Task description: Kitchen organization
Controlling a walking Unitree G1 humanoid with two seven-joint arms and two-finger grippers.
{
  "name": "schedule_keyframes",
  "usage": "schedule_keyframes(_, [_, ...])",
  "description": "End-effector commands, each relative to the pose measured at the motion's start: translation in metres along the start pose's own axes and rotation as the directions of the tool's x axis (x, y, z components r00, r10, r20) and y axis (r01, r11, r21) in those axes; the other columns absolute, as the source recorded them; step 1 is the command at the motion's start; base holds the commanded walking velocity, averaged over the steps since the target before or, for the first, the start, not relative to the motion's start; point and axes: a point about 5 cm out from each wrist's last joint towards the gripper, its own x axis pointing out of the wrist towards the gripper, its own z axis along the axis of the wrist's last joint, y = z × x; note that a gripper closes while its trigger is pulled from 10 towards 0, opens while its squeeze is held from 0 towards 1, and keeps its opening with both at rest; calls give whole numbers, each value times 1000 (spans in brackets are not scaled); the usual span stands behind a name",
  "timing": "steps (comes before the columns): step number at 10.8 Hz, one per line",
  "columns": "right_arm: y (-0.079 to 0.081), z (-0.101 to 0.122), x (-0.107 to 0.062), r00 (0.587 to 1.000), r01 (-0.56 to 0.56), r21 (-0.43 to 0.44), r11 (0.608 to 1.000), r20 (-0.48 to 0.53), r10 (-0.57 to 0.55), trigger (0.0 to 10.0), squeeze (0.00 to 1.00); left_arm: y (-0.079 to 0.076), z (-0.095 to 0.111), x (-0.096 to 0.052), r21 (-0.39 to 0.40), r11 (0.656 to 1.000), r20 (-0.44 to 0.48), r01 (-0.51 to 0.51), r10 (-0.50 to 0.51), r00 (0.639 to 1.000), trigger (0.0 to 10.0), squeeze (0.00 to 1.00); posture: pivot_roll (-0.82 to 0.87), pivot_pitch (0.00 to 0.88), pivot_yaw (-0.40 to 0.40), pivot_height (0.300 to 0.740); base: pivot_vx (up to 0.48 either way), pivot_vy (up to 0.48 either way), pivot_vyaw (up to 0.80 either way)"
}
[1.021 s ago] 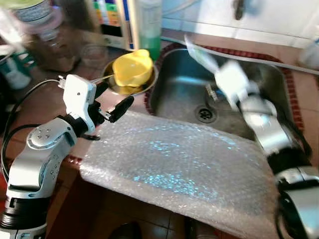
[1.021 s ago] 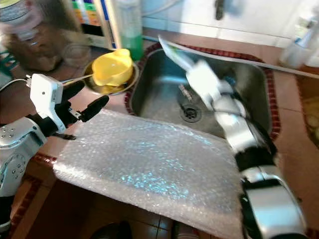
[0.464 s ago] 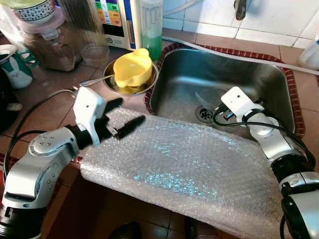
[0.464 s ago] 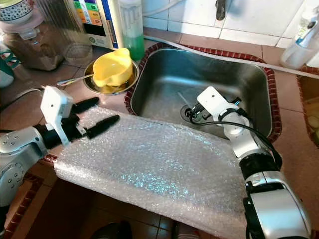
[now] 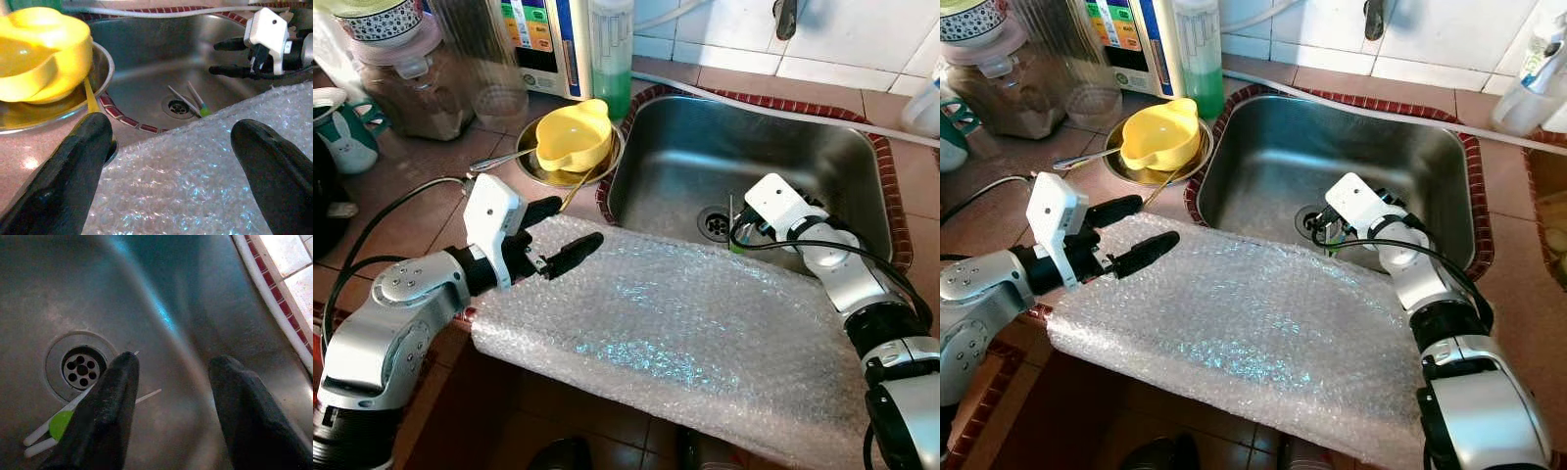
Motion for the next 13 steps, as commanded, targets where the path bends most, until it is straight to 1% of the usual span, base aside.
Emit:
schedule_keyframes(1, [-5,11,1,998,34,19,999,56,-35,10000,1000,3,7,-1,11,1000,29,-22,22,999,10000,0,-34,224,55,740,0,0,0])
schedule_keyframes(2, [-6,18,1,994,47,25,999,93,-49,10000,1000,7,10,-2,4,999,53,-49,48,997,10000,0,-35,223,54,740,0,0,0])
schedule_keyframes(3, [-5,29,2,987,46,64,997,149,-55,10000,1000,15,16,-4,12,995,87,-103,102,991,10000,0,-35,223,54,740,0,0,0])
schedule_keyframes(4, [-4,33,2,984,44,69,997,170,-55,10000,1000,21,20,-5,12,989,111,-146,143,983,10000,0,-33,222,54,740,0,0,0])
schedule_keyframes(5, [0,42,2,976,34,108,994,209,-57,10000,1000,35,23,-8,-15,967,141,-254,253,957,10000,0,-30,222,56,740,0,0,0])
schedule_keyframes(6, [5,53,1,965,6,122,992,258,-38,10000,1000,40,21,-8,-67,951,139,-301,308,941,10000,0,-31,221,58,740,0,0,0])
schedule_keyframes(7, [12,64,-1,951,-32,146,989,308,-15,10000,1000,43,18,-7,-84,937,127,-339,348,929,10000,0,-32,220,59,740,0,0,0])
schedule_keyframes(8, [24,78,-4,929,-97,153,983,370,34,10000,1000,48,16,-2,-130,908,128,-398,413,902,10000,0,-32,221,60,740,0,0,0])
schedule_keyframes(9, [34,85,-7,919,-135,125,983,386,78,10000,1000,51,16,4,-148,889,130,-434,453,882,10000,0,-35,221,58,740,0,0,0])
schedule_keyframes(10, [45,91,-12,913,-138,73,988,395,98,10000,1000,54,14,10,-203,860,136,-468,498,856,10000,0,-40,223,60,740,0,0,0])
schedule_keyframes(11, [55,95,-16,904,-165,73,983,410,122,10000,1000,55,14,16,-225,851,135,-474,509,850,10000,0,-46,226,61,740,0,0,0])
schedule_keyframes(13, [80,106,-32,865,-246,41,968,459,201,10000,1000,64,17,27,-291,806,123,-516,566,815,10000,0,-58,232,69,740,0,0,0])
